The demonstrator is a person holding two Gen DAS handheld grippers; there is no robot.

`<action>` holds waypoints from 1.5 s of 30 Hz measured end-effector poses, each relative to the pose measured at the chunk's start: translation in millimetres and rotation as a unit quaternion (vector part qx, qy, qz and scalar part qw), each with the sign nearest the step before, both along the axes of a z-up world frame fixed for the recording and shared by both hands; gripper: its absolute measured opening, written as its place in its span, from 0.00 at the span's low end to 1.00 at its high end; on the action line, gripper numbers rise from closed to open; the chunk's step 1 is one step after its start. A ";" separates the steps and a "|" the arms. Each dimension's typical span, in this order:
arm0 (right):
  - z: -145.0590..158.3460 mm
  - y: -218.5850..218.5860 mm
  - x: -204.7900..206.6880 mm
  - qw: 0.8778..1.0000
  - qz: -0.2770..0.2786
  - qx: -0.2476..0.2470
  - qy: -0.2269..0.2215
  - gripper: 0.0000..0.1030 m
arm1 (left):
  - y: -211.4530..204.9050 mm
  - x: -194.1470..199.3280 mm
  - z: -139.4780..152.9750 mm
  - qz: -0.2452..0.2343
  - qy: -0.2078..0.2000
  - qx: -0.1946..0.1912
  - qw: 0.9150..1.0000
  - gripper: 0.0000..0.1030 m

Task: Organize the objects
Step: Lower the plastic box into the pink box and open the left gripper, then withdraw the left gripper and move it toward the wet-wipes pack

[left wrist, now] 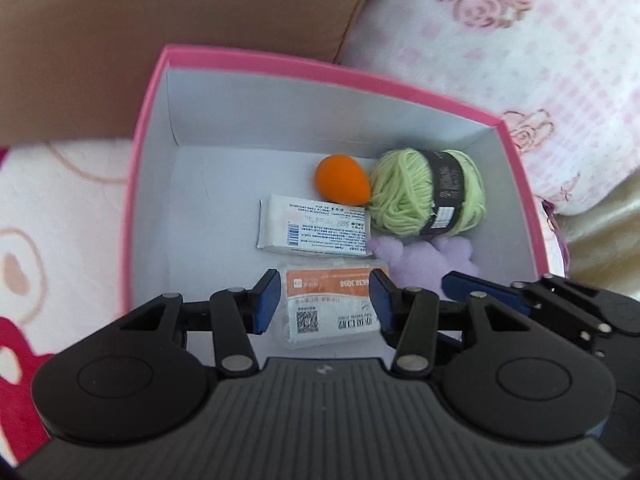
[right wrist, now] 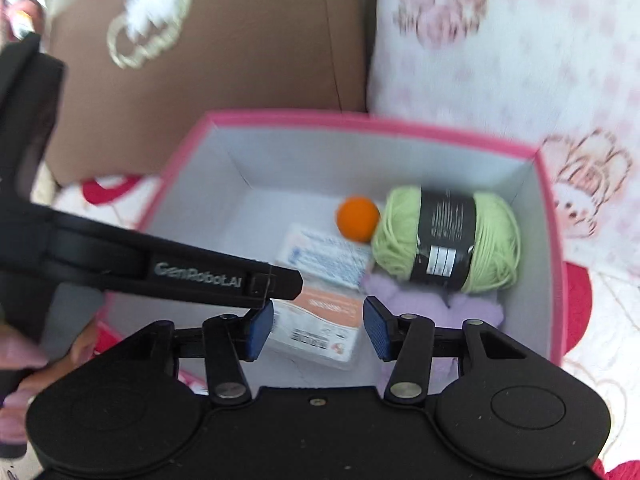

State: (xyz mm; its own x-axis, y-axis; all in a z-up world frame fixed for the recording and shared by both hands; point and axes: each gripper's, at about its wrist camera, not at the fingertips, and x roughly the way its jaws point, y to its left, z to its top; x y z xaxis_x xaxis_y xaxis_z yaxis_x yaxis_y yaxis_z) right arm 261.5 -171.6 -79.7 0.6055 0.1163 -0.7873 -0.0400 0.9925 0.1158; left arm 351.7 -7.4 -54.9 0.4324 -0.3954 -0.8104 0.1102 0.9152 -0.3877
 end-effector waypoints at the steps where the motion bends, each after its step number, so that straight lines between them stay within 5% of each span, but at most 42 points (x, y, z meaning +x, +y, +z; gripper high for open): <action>1: 4.2 1.7 -6.8 1.000 0.006 0.003 -0.012 0.53 | 1.3 -4.0 5.8 -0.006 -0.003 0.003 1.000 0.45; 10: 46.5 9.1 -49.7 0.996 0.030 0.014 -0.081 0.53 | 17.3 -52.2 65.9 -0.042 -0.044 0.013 0.998 0.45; 21: 85.5 11.4 -86.7 0.997 0.000 -0.014 -0.080 0.54 | 32.3 -101.4 127.1 -0.052 -0.064 0.016 0.996 0.46; 37: 105.3 16.6 -145.2 0.995 -0.042 -0.002 -0.093 0.57 | 54.2 -161.3 122.1 -0.013 -0.060 0.054 0.997 0.48; 45: 112.3 35.5 -164.0 0.995 -0.028 -0.022 -0.091 0.60 | 52.0 -194.0 118.5 -0.032 -0.068 0.049 0.996 0.51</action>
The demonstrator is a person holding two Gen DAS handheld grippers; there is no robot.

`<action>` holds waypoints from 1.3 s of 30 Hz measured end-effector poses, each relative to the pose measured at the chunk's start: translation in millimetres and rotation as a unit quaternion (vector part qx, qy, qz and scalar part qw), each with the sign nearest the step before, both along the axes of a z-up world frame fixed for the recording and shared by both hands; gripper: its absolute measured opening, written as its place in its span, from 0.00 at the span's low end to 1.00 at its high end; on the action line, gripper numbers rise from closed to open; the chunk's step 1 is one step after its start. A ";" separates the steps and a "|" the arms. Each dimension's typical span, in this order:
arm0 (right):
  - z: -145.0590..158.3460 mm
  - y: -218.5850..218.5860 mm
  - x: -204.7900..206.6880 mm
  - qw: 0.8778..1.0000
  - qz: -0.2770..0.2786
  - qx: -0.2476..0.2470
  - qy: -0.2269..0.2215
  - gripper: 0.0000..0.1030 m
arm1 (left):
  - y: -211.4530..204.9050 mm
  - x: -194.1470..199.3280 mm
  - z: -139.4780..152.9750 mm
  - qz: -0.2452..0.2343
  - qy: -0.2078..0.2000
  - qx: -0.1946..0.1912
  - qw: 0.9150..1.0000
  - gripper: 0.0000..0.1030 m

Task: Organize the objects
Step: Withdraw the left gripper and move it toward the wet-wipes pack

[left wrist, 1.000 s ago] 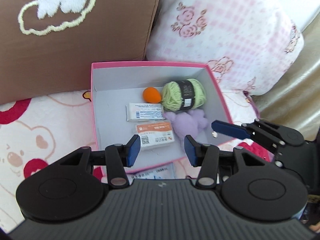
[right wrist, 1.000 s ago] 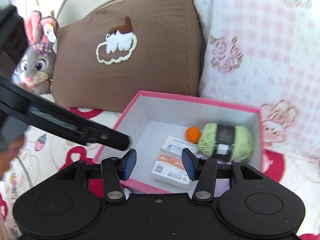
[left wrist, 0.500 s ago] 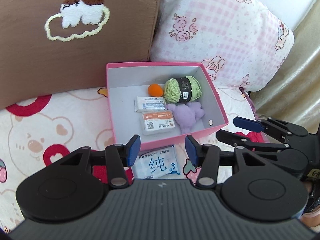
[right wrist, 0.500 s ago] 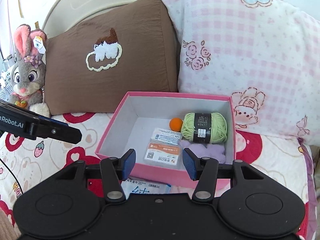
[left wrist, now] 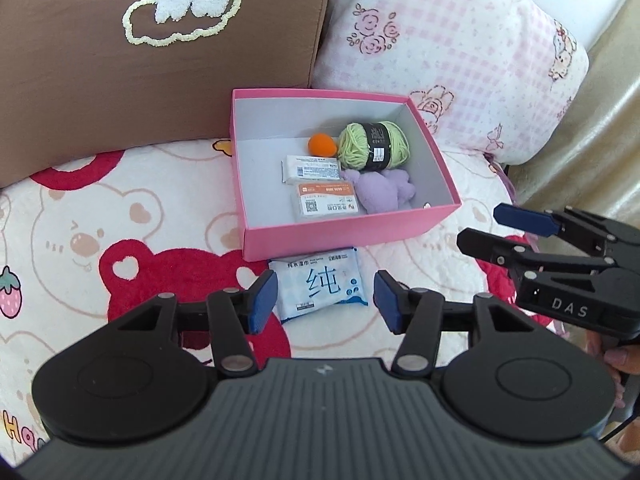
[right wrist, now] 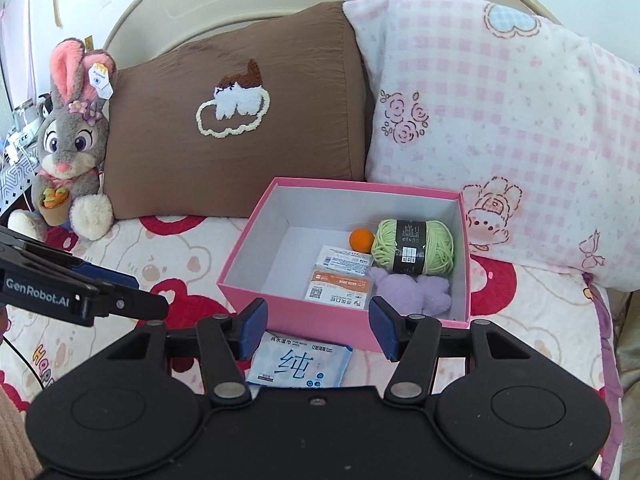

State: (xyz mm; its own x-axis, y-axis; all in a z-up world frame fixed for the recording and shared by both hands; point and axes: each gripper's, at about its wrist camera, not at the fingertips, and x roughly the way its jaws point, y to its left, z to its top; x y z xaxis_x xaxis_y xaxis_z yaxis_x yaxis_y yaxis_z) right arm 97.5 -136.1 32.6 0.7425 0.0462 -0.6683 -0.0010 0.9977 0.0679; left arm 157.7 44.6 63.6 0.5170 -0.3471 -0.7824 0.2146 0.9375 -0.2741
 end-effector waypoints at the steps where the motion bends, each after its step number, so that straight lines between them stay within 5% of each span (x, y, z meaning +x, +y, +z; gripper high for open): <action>1: 0.7 1.9 -2.0 1.000 0.001 -0.001 0.001 0.60 | -0.7 -2.2 -0.3 -0.003 -0.001 0.003 1.000 0.52; 27: -48.8 25.7 -9.7 0.998 0.039 -0.015 0.053 0.80 | -1.5 -3.1 -86.7 -0.001 0.087 -0.007 0.996 0.57; 39: -85.5 22.4 0.1 0.998 0.050 -0.039 0.000 0.90 | 8.2 8.6 -114.2 0.014 0.009 -0.031 0.999 0.66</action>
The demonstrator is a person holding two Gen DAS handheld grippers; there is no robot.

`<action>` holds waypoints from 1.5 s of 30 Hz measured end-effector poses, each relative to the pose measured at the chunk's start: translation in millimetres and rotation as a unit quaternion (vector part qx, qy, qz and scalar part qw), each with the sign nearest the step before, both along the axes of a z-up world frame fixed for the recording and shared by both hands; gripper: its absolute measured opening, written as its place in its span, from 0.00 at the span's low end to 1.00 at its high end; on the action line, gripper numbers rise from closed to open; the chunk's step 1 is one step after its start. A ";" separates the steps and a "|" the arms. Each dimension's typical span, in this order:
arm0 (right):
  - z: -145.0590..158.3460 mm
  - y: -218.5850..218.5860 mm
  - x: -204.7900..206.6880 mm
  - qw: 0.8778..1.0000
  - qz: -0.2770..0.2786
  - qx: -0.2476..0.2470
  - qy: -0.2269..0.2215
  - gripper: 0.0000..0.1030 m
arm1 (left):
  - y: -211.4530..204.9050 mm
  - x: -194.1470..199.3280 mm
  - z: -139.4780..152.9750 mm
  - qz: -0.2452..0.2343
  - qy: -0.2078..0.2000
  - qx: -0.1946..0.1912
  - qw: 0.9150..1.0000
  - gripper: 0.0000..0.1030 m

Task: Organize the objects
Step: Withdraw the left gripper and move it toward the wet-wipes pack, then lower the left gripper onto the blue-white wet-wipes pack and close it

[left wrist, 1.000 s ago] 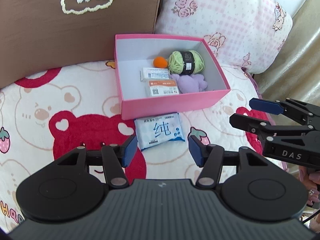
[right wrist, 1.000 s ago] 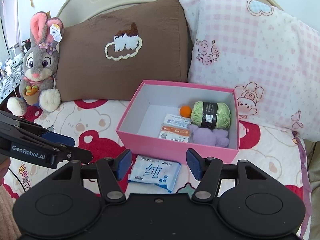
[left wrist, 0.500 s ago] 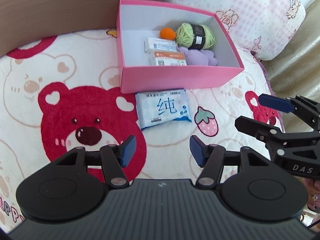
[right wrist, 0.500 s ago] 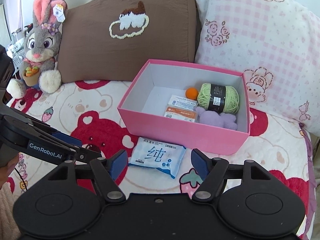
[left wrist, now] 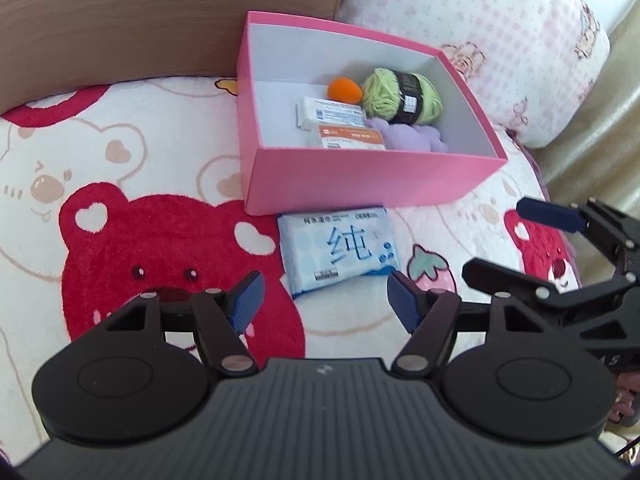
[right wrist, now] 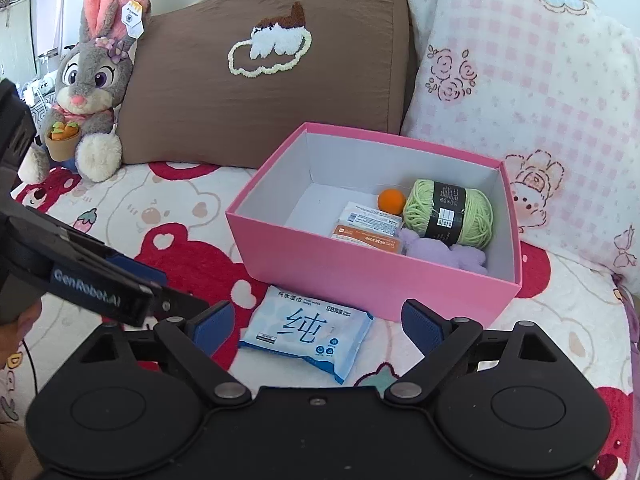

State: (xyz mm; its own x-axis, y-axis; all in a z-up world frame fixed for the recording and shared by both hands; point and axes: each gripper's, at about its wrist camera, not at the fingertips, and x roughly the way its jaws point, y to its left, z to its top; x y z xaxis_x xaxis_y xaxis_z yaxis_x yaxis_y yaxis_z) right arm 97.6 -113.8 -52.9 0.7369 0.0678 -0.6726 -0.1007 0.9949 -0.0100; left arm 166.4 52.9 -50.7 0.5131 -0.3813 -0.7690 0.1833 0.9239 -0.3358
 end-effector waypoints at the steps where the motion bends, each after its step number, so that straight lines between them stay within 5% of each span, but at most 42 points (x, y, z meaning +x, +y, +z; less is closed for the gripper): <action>1: -5.8 -1.6 2.4 1.000 0.001 0.002 0.002 0.90 | 1.4 2.1 -3.6 0.004 -0.004 -0.004 1.000 0.66; 18: -78.5 -46.2 39.1 0.986 -0.110 0.113 0.060 0.90 | 5.1 34.8 -77.6 0.046 0.025 -0.033 0.998 0.59; 23: -96.2 -40.6 50.2 0.982 -0.106 0.126 0.089 0.80 | -3.5 39.3 -86.1 0.032 0.016 -0.030 0.999 0.56; 25: -99.6 -39.5 54.2 0.983 -0.100 0.130 0.086 0.65 | -4.1 40.8 -90.2 0.029 0.015 -0.031 0.999 0.50; 27: -101.7 -39.7 56.6 0.983 -0.098 0.133 0.078 0.50 | -4.0 43.3 -95.3 0.025 0.014 -0.032 0.999 0.34; 30: -104.3 -39.2 59.9 0.985 -0.084 0.130 0.074 0.42 | -3.0 46.9 -101.8 0.025 0.014 -0.036 0.999 0.30; 34: -112.3 -29.9 61.5 0.990 -0.066 0.091 0.089 0.40 | -3.3 49.9 -105.4 0.021 0.011 -0.046 0.999 0.27; 45: -127.4 -31.0 58.5 0.987 -0.065 0.104 0.102 0.41 | -8.4 56.8 -110.4 0.021 0.005 -0.043 0.999 0.27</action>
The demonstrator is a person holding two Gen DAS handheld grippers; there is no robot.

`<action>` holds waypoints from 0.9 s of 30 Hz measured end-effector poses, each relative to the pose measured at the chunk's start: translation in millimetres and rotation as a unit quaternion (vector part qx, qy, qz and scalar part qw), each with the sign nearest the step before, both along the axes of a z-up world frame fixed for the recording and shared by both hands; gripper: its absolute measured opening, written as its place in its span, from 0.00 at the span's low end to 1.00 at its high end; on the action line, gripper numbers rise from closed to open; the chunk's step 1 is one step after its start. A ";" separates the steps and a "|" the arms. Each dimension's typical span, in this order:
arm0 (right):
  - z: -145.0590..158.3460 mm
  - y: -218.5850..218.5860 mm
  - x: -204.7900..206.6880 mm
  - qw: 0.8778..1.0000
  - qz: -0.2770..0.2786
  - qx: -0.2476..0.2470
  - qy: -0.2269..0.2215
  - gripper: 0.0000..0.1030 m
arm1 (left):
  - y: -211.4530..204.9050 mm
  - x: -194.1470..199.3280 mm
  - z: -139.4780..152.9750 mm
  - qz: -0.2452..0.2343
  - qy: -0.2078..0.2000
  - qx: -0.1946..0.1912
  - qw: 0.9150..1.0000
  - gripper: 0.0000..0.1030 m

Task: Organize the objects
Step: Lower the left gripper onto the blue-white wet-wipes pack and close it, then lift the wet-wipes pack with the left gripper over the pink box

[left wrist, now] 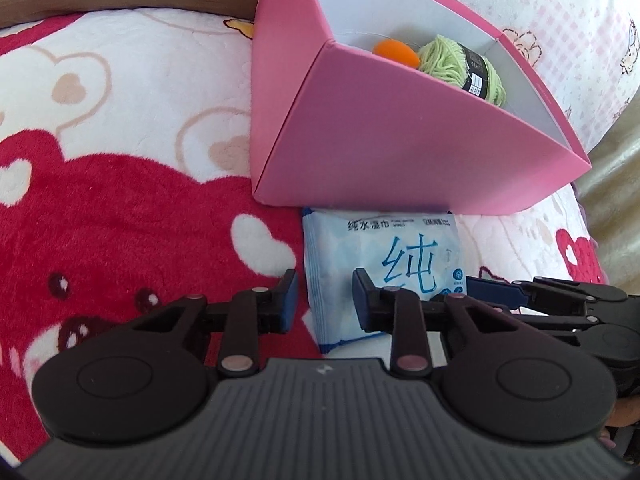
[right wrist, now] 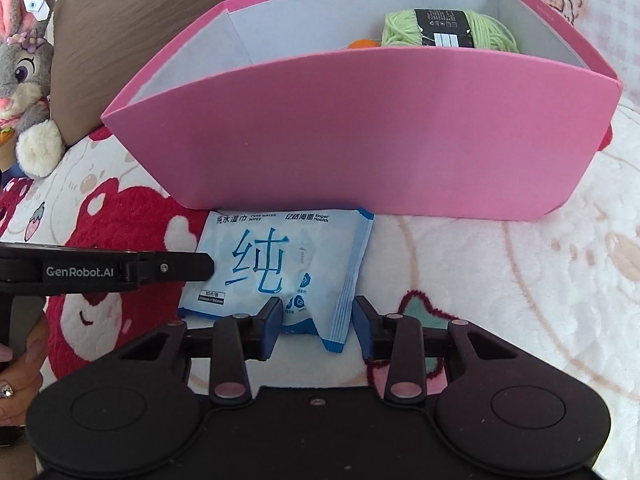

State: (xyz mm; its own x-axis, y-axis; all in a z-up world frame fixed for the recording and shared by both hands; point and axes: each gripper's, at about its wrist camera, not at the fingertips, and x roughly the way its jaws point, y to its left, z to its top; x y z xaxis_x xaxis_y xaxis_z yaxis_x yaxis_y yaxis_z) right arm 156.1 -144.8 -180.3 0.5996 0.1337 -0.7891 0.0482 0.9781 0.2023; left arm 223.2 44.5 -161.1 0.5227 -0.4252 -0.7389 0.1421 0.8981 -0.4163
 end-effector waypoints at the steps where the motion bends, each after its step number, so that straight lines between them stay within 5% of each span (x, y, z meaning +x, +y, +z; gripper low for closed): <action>1: -0.3 0.2 1.2 1.000 0.001 -0.002 0.000 0.42 | -0.5 0.9 0.3 0.001 0.001 -0.002 1.000 0.26; 21: 12.4 17.3 -11.0 0.998 0.044 -0.023 -0.030 0.46 | -4.6 1.3 14.6 -0.009 0.047 -0.031 0.998 0.22; 27: 27.6 28.4 -12.6 0.997 0.058 -0.022 -0.037 0.61 | -1.3 -5.7 27.8 -0.005 0.057 -0.027 0.998 0.24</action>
State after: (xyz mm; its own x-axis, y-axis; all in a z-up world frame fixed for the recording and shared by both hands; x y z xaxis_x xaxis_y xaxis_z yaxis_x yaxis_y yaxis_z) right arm 143.5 -116.4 -152.7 0.6382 0.1728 -0.7502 -0.0800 0.9841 0.1585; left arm 217.4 43.2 -133.3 0.4325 -0.4712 -0.7687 0.1007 0.8725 -0.4781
